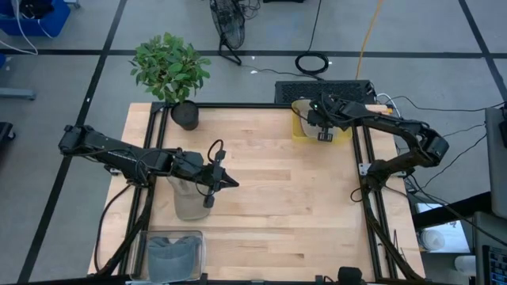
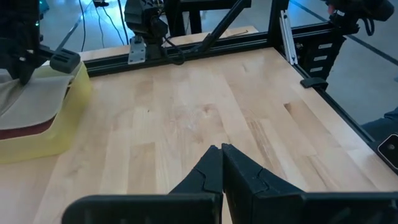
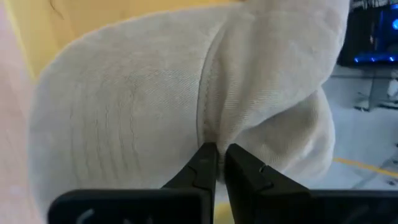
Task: Pick & Place hat
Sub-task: Put the brown cap into the yellow bin
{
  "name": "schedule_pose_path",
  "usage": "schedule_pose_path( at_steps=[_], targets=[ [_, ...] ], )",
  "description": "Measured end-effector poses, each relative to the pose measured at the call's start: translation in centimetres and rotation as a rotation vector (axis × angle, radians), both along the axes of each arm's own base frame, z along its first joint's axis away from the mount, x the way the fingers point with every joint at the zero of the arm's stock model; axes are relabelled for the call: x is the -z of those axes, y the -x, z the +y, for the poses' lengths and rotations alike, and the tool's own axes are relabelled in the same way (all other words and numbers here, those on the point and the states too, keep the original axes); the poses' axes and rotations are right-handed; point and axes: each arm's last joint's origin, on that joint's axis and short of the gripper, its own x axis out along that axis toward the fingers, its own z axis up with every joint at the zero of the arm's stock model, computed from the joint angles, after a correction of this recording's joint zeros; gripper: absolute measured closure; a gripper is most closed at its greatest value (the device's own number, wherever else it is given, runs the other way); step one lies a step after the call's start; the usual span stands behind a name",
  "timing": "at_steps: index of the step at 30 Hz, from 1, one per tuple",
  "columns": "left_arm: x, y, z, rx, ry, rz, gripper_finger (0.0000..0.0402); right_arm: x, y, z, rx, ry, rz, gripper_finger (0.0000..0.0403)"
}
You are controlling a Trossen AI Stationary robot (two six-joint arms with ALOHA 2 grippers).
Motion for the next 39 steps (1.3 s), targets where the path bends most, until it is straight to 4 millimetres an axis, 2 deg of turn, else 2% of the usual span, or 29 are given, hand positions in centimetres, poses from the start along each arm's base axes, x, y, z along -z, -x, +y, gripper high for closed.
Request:
schedule_pose_path(
  at_steps=[4,12,17,21,25,28,35,39],
  targets=[
    [0.0,0.0,0.0,0.001,-0.002,0.0,0.0392,-0.1,-0.3,-0.2,-0.004,0.012,-0.039,0.0362],
    [0.0,0.0,0.0,0.0,0.001,0.004,0.0392,-0.5,-0.6,-0.2,0.015,0.063,-0.063,0.0269],
    [0.0,0.0,0.0,0.0,0.001,0.004,0.0392,-2.1,-0.6,0.4,0.032,0.191,-0.078,0.0237],
    [0.0,0.0,0.0,0.001,-0.002,0.003,0.0392,-3.7,-0.5,0.5,0.102,0.212,-0.285,0.0241],
    [0.0,0.0,0.2,-0.006,-0.002,0.004,0.0392,-3.9,-0.4,0.2,0.229,0.084,-0.514,0.0262],
    [0.0,0.0,0.2,-0.006,-0.002,0.004,0.0392,-3.8,-0.5,0.3,0.288,0.006,-0.606,0.0276],
    [0.1,0.0,0.2,-0.007,-0.003,0.01,0.0392,-3.4,-0.7,1.1,0.388,-0.097,-0.651,0.0304],
    [0.2,0.1,0.2,-0.009,-0.002,0.024,0.0392,-2.1,-0.3,1.7,0.484,-0.152,-0.644,0.0324]
  ],
)
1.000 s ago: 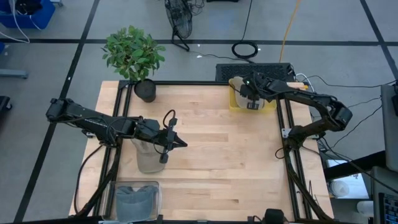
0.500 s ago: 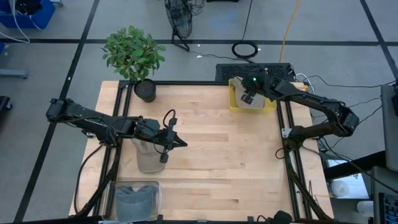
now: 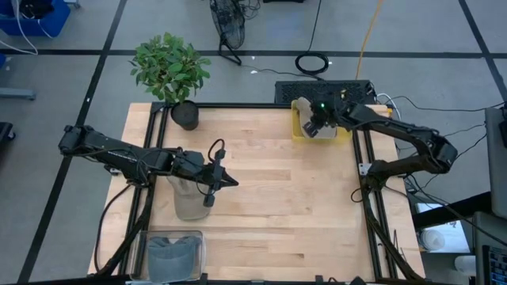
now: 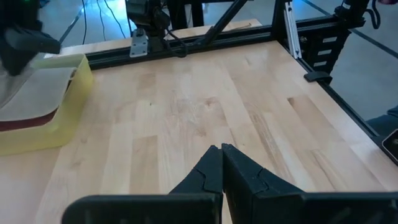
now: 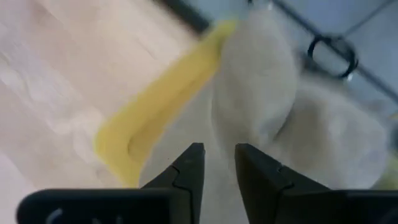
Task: Pick & Place hat
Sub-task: Put the brown cap into the yellow bin
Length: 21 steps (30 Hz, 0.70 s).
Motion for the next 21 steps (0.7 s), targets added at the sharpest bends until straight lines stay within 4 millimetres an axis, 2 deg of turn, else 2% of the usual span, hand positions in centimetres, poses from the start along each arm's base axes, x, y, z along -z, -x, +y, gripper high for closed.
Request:
schedule_pose_path(
  at_steps=[4,12,16,21],
  targets=[
    [0.1,0.0,0.0,-0.001,0.0,0.008,0.0392,3.1,0.8,0.7,0.019,-0.05,0.039,0.0344],
    [0.0,0.0,0.0,-0.007,-0.001,0.004,0.0392,8.7,2.3,1.6,0.056,0.024,-0.069,0.0384],
    [0.0,0.0,0.1,-0.023,-0.009,0.002,0.0392,9.8,2.8,2.0,0.05,0.03,-0.069,0.0399],
    [0.0,0.0,0.2,-0.029,-0.011,0.002,0.0392,8.7,2.9,2.1,0.023,0.064,-0.104,0.04]
  ],
)
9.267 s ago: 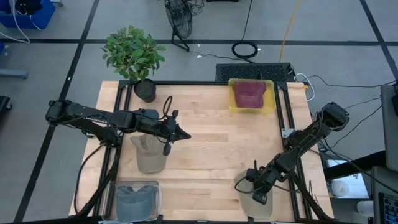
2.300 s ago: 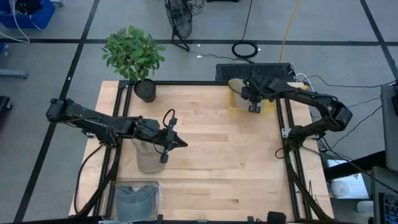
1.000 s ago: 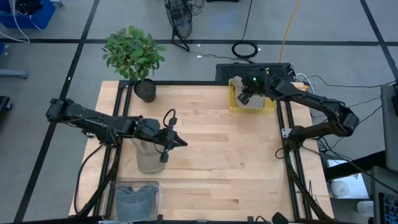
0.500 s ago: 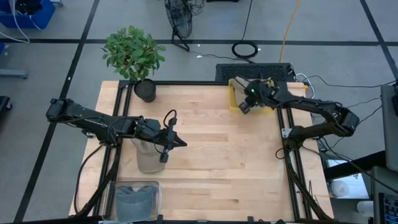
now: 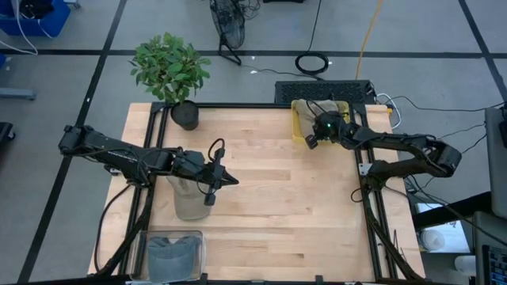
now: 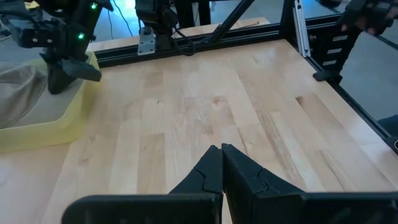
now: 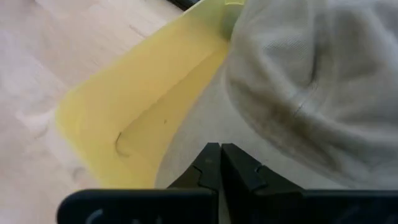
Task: Pick & Place hat
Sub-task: Put the brown cap into the yellow bin
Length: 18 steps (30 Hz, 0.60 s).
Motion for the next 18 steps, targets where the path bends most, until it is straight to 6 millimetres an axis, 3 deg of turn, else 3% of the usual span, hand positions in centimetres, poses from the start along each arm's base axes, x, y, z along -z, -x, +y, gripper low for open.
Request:
schedule_pose_path(
  at_steps=[11,18],
  targets=[
    [0.1,0.0,0.1,-0.006,0.003,0.015,0.0392,-5.4,1.6,1.4,-0.004,0.151,-0.249,0.0401],
    [0.1,0.0,0.1,-0.007,0.006,0.014,0.0392,-6.4,1.5,2.7,-0.083,0.124,-0.35,0.0396]
  ],
)
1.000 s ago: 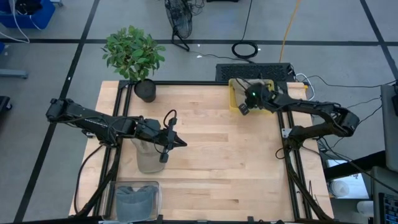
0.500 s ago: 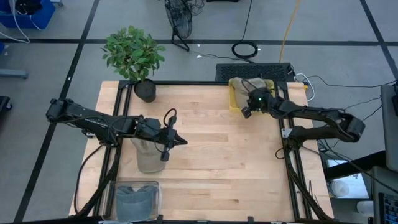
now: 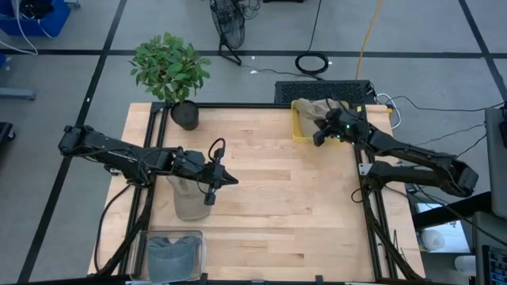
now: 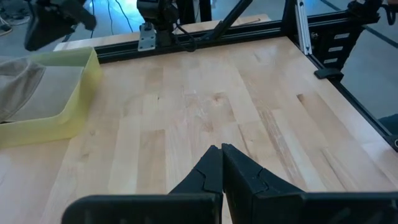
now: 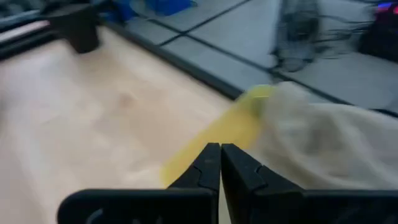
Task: Pick & Place hat
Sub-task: Put the brown cap into the yellow bin
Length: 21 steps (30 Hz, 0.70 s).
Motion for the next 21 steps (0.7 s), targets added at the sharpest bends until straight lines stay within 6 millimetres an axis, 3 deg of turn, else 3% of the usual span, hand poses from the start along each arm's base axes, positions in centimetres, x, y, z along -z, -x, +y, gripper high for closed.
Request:
schedule_pose_path(
  at_steps=[9,21],
  targets=[
    [0.0,0.0,0.0,0.0,-0.001,0.001,0.0392,0.0,-1.6,2.1,-0.174,0.043,0.021,0.0396],
    [0.0,0.0,0.0,-0.006,0.011,-0.003,0.0392,-0.3,-1.8,2.3,-0.207,0.094,0.02,0.0396]
  ],
)
